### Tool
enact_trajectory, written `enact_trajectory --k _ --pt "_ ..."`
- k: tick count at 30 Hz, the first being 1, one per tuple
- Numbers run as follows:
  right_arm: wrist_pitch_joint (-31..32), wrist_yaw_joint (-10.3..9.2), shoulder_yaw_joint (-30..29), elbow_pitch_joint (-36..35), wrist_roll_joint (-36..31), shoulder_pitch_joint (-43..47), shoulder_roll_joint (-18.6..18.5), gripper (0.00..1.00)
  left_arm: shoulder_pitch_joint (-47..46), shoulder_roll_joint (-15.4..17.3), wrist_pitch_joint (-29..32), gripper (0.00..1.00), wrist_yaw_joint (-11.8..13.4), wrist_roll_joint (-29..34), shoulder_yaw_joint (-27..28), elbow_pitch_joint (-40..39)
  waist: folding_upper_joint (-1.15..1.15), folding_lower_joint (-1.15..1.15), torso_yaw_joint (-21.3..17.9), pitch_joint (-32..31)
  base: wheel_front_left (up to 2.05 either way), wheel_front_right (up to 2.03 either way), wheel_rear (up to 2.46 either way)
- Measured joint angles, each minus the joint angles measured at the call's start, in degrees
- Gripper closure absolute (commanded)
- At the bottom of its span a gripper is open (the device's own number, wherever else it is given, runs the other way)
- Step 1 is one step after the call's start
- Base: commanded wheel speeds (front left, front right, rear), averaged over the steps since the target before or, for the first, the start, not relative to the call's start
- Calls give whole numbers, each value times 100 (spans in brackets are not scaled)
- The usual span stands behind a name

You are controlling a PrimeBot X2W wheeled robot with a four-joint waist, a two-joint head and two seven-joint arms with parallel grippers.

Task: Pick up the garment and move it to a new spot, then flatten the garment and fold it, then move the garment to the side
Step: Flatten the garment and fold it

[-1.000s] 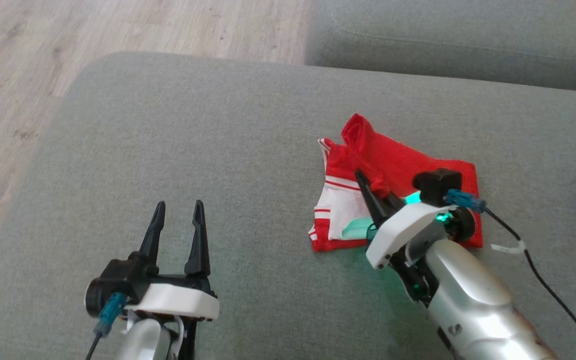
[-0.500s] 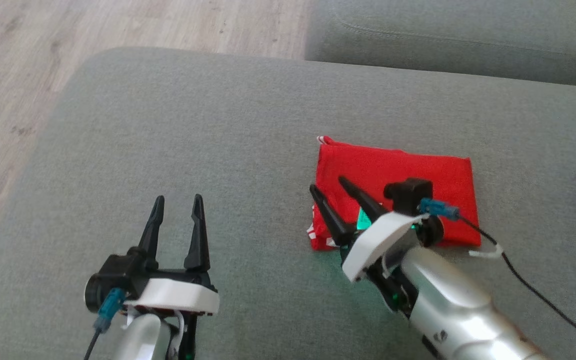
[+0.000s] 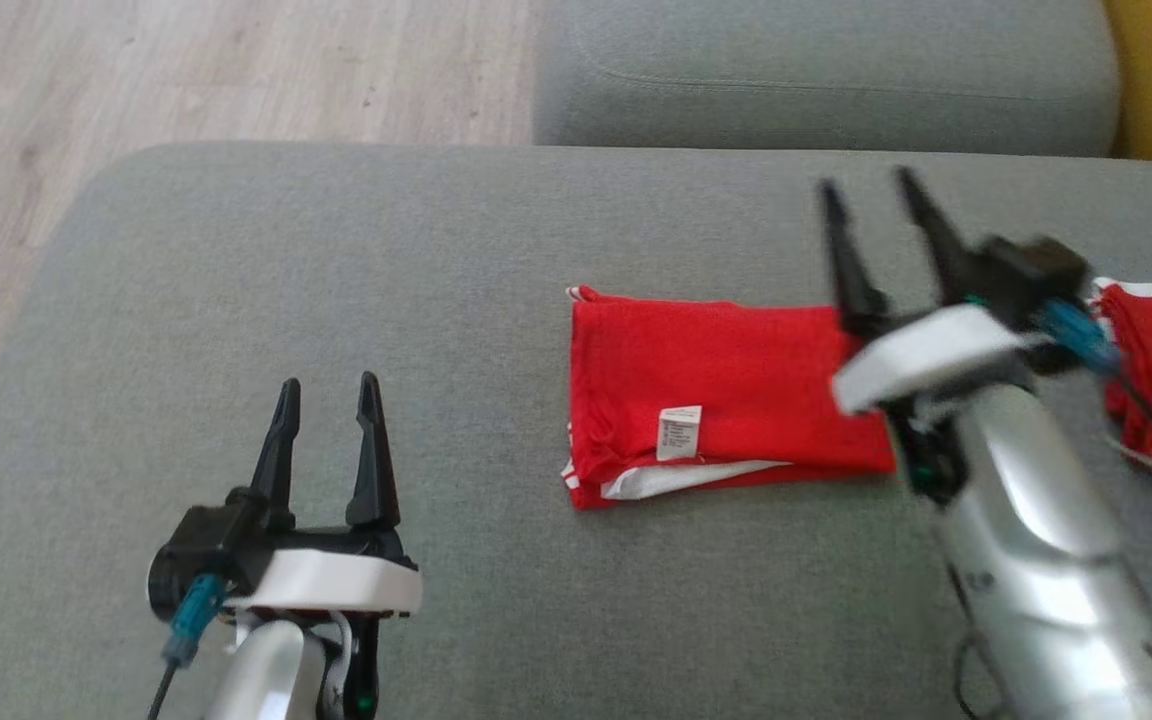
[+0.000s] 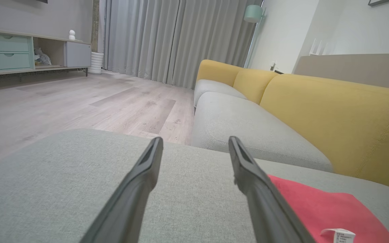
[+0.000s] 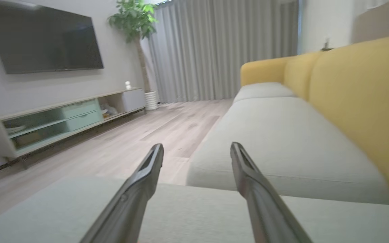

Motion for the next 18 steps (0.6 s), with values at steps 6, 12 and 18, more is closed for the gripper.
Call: enact_trajectory --k 6,12,18 --pt "-5 0 -1360 -720 -1081 1402 5 0 171 1 0 0 -1 59 16 -4 0 0 -175 -33 0 0 0" --pt "-5 0 -1618 -1388 -1281 2234 71 0 313 2 0 0 -3 243 127 -12 0 1 -299 -4 0 0 0" --pt "-5 0 -1622 -1638 -1093 2690 84 0 499 2 0 0 -1 320 216 -12 0 0 -393 -6 0 0 0"
